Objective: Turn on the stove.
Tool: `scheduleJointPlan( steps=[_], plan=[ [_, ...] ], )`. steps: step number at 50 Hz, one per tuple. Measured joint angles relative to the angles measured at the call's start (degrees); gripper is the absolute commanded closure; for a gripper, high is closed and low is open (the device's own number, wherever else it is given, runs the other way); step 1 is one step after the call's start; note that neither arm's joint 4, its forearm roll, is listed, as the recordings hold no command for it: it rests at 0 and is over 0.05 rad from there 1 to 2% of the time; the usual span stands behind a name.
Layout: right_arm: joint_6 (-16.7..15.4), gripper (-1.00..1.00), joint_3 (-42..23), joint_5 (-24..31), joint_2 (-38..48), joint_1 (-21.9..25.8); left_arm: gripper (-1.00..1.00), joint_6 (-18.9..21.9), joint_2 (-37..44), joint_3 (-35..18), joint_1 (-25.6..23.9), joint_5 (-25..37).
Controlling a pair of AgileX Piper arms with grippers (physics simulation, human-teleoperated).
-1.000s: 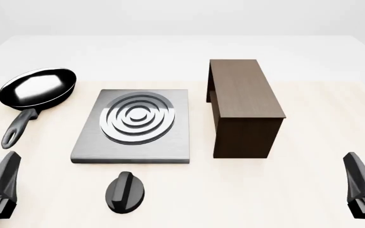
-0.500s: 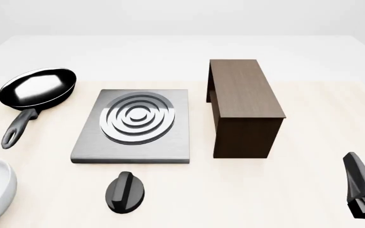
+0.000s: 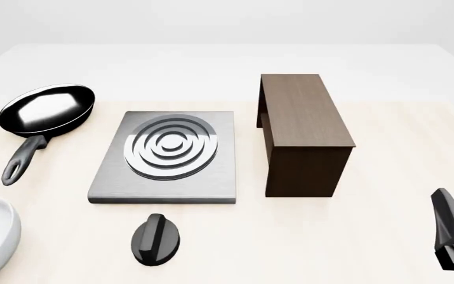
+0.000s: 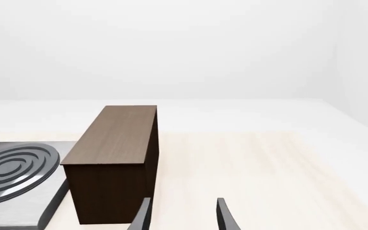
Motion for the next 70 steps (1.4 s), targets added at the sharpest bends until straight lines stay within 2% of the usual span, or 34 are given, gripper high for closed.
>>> scheduleJointPlan(
  steps=[13,21,33,46,57,70],
  plan=[
    [-0.06,-1.0,-0.01,0.0,-0.01,-0.13,-1.0,-3.17,8.95,-4.85,-3.77,1.36],
    [-0.07,-1.0,-0.01,-0.01,-0.01,-0.15,-1.0,-2.34,13.34,-6.63,-4.99,3.04],
    [-0.08,-1.0,0.0,0.0,-0.03,-0.16,-1.0,-0.97,19.03,-5.97,-6.4,2.48],
    [-0.1,-1.0,-0.01,0.0,-0.02,-0.15,-1.0,-2.68,25.46,-1.72,-8.33,-1.72],
    [-0.12,-1.0,-1.85,2.13,-0.29,-0.16,-1.0,-5.98,31.36,6.51,-9.93,-8.34],
    [-0.13,-1.0,-2.52,2.91,-0.38,-0.17,-1.0,-6.91,34.42,10.39,-9.89,-11.41]
  ],
)
